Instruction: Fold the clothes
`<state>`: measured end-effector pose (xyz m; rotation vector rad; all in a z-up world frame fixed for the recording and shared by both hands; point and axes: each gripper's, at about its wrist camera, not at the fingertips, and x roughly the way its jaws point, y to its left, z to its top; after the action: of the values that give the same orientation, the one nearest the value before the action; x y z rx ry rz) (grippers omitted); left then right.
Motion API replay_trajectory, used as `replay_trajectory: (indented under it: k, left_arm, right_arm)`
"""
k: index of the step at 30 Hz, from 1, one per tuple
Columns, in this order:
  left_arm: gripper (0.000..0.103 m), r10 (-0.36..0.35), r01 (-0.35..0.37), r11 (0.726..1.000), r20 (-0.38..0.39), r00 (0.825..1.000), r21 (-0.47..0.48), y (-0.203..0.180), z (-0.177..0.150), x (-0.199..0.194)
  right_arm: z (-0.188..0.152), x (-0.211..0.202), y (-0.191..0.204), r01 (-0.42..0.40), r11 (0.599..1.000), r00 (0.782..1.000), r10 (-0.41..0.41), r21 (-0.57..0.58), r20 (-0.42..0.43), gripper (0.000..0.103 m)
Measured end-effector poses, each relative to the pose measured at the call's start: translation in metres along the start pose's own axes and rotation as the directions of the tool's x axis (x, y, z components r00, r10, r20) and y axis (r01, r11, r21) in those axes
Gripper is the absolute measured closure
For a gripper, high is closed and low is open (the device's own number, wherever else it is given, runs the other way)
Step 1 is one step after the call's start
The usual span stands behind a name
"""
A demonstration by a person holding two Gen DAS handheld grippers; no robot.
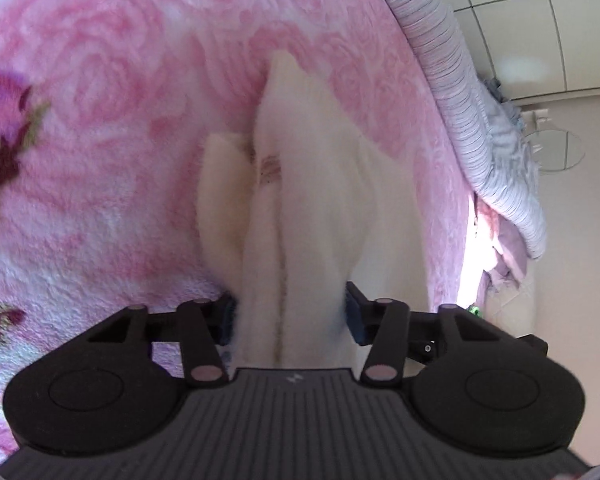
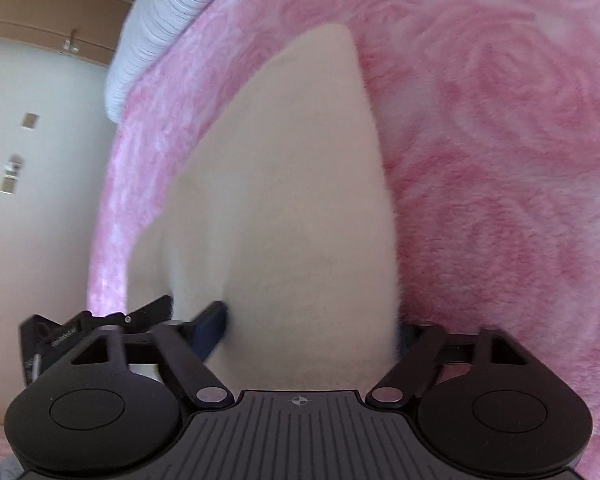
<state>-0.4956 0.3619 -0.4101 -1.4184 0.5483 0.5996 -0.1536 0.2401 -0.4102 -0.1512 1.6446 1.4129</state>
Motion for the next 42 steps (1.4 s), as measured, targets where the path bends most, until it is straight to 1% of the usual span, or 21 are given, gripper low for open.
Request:
replay_trajectory:
  k: [1,2,5,9,13,15,17,19,22,24,25,27,31,35,38,39,40,41,42]
  left_arm:
    - [0.061,0.007,-0.007,1.0,-0.008,1.0,0.009,-0.004,0.002,-0.004]
    - [0.063,0.014,-0.014,1.0,-0.015,1.0,0.018,-0.008,0.004,-0.007]
    - [0.065,-0.004,0.004,1.0,-0.007,1.0,0.031,-0.019,0.015,-0.026]
    - [0.066,-0.037,0.036,0.999,0.026,0.999,0.037,-0.016,0.042,-0.076]
    - [0.066,-0.068,0.065,0.994,0.031,0.997,0.086,0.001,0.093,-0.142]
    - [0.066,-0.081,0.077,0.99,0.031,0.996,0.117,0.014,0.124,-0.179]
    - [0.066,-0.082,0.074,0.984,0.042,0.996,0.164,0.028,0.157,-0.217]
    - [0.066,-0.084,0.071,0.977,0.056,0.995,0.202,0.044,0.193,-0.253]
    - [0.066,-0.081,0.06,0.969,0.078,0.994,0.24,0.07,0.253,-0.298]
    - [0.066,-0.072,0.041,0.96,0.101,0.992,0.278,0.081,0.286,-0.326]
    - [0.066,-0.068,0.031,0.954,0.114,0.991,0.298,0.088,0.304,-0.339]
    - [0.066,-0.066,0.021,0.951,0.138,0.988,0.307,0.106,0.335,-0.357]
    - [0.066,-0.051,-0.004,0.954,0.176,0.983,0.301,0.143,0.384,-0.368]
    - [0.066,-0.024,-0.036,0.959,0.207,0.978,0.28,0.189,0.42,-0.366]
    - [0.066,-0.011,-0.054,0.961,0.231,0.973,0.27,0.226,0.439,-0.362]
    - [0.065,-0.004,-0.061,0.962,0.237,0.971,0.267,0.235,0.449,-0.354]
    - [0.064,0.012,-0.075,0.963,0.235,0.972,0.26,0.248,0.455,-0.347]
    - [0.063,0.031,-0.09,0.964,0.232,0.972,0.25,0.262,0.46,-0.341]
    - [0.062,0.062,-0.116,0.966,0.227,0.972,0.231,0.273,0.463,-0.335]
  right_arm:
    - [0.001,-0.004,0.003,0.002,1.0,1.0,-0.002,0.004,-0.004,0.053]
    - [0.002,-0.008,0.007,0.005,1.0,1.0,-0.005,0.004,-0.006,0.059]
    - [0.004,-0.017,0.027,0.027,1.0,1.0,-0.027,-0.01,-0.013,0.062]
    - [0.01,-0.018,0.07,-0.019,0.999,1.0,0.019,0.04,-0.003,0.063]
    - [0.008,-0.001,0.132,-0.066,0.997,0.997,0.064,0.039,0.034,0.063]
    - [0.007,0.015,0.171,-0.09,0.995,0.994,0.088,0.033,0.063,0.063]
    - [0.004,0.036,0.21,-0.114,0.993,0.989,0.111,0.033,0.093,0.063]
    - [0.009,0.064,0.253,-0.139,0.99,0.983,0.134,0.026,0.124,0.063]
    - [0.026,0.114,0.317,-0.166,0.986,0.972,0.163,0.003,0.169,0.063]
    - [0.041,0.148,0.356,-0.182,0.983,0.965,0.181,-0.013,0.192,0.063]
    - [0.05,0.167,0.374,-0.192,0.981,0.961,0.192,-0.018,0.198,0.063]
    - [0.068,0.206,0.403,-0.216,0.976,0.953,0.218,-0.031,0.209,0.063]
    - [0.098,0.272,0.443,-0.228,0.971,0.95,0.237,-0.067,0.203,0.063]
    - [0.125,0.334,0.465,-0.197,0.975,0.961,0.214,-0.107,0.177,0.063]
    - [0.137,0.375,0.468,-0.173,0.976,0.968,0.193,-0.132,0.159,0.063]
    - [0.141,0.389,0.469,-0.165,0.976,0.97,0.187,-0.141,0.153,0.063]
    - [0.144,0.402,0.468,-0.143,0.98,0.976,0.164,-0.141,0.145,0.062]
    - [0.146,0.415,0.467,-0.117,0.983,0.981,0.136,-0.139,0.137,0.06]
    - [0.147,0.428,0.465,-0.09,0.987,0.986,0.107,-0.136,0.128,0.058]
